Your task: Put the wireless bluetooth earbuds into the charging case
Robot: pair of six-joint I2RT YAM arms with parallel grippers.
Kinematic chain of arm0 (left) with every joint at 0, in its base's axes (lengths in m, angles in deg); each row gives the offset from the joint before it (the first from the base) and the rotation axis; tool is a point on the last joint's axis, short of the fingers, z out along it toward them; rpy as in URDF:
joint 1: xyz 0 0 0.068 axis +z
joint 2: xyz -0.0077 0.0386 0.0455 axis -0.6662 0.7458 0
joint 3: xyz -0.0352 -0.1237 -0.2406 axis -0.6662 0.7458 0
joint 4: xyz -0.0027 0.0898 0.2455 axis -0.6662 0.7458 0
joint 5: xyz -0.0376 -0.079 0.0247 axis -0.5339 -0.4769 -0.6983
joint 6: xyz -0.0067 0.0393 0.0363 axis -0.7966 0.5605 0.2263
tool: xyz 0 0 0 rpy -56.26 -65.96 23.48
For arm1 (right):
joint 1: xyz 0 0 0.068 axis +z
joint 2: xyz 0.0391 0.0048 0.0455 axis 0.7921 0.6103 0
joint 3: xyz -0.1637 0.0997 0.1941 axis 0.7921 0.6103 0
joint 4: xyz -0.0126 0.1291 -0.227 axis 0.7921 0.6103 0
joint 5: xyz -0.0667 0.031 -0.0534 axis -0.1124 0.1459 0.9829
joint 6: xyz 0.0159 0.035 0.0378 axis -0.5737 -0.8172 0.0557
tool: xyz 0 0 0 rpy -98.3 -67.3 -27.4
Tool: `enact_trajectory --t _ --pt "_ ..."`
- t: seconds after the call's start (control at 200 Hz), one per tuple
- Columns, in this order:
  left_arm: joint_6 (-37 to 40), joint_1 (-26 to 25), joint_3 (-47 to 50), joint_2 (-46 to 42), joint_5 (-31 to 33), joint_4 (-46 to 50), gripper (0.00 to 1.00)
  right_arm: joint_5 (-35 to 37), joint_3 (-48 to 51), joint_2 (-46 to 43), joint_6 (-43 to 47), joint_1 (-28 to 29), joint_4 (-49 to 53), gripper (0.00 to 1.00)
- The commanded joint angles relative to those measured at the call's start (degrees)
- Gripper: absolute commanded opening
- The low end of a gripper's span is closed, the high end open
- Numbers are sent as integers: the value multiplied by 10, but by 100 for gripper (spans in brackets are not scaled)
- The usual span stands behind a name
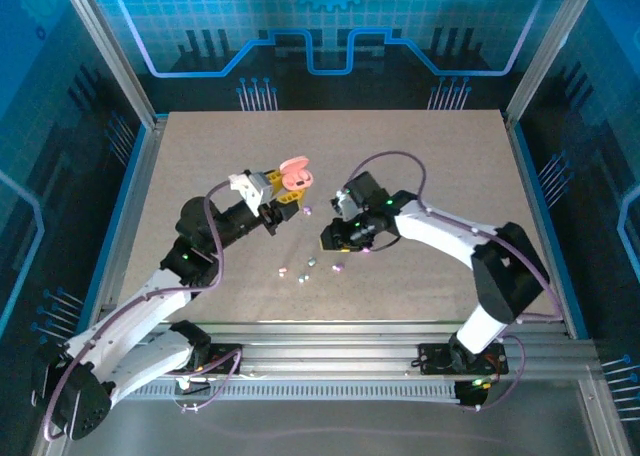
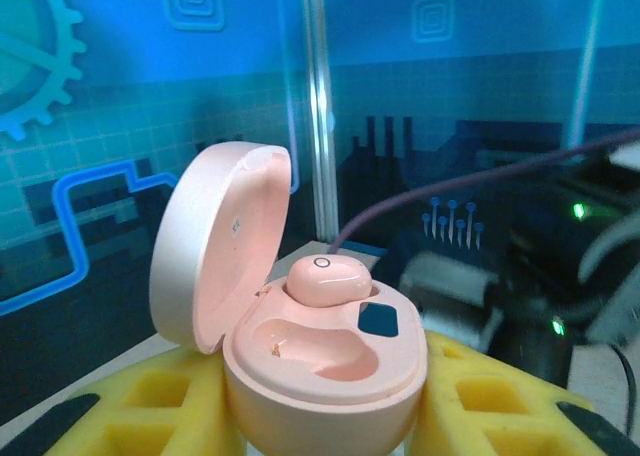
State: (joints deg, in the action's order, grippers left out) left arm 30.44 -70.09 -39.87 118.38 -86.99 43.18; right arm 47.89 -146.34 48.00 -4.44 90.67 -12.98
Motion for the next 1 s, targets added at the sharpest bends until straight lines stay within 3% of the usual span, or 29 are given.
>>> enact_trajectory --t 0.0,0.115,0.38,0.996 --pt "16 -1 -36 -22 71 38 34 -22 -33 48 -47 34 -51 36" --pt "3 19 -61 -23 100 82 34 -3 -70 98 -66 72 -51 38" --pt "-64 103 -55 -17 77 69 34 82 -174 189 -66 130 26 44" --pt "-67 111 -48 -19 73 67 34 79 -254 270 -60 152 84 45"
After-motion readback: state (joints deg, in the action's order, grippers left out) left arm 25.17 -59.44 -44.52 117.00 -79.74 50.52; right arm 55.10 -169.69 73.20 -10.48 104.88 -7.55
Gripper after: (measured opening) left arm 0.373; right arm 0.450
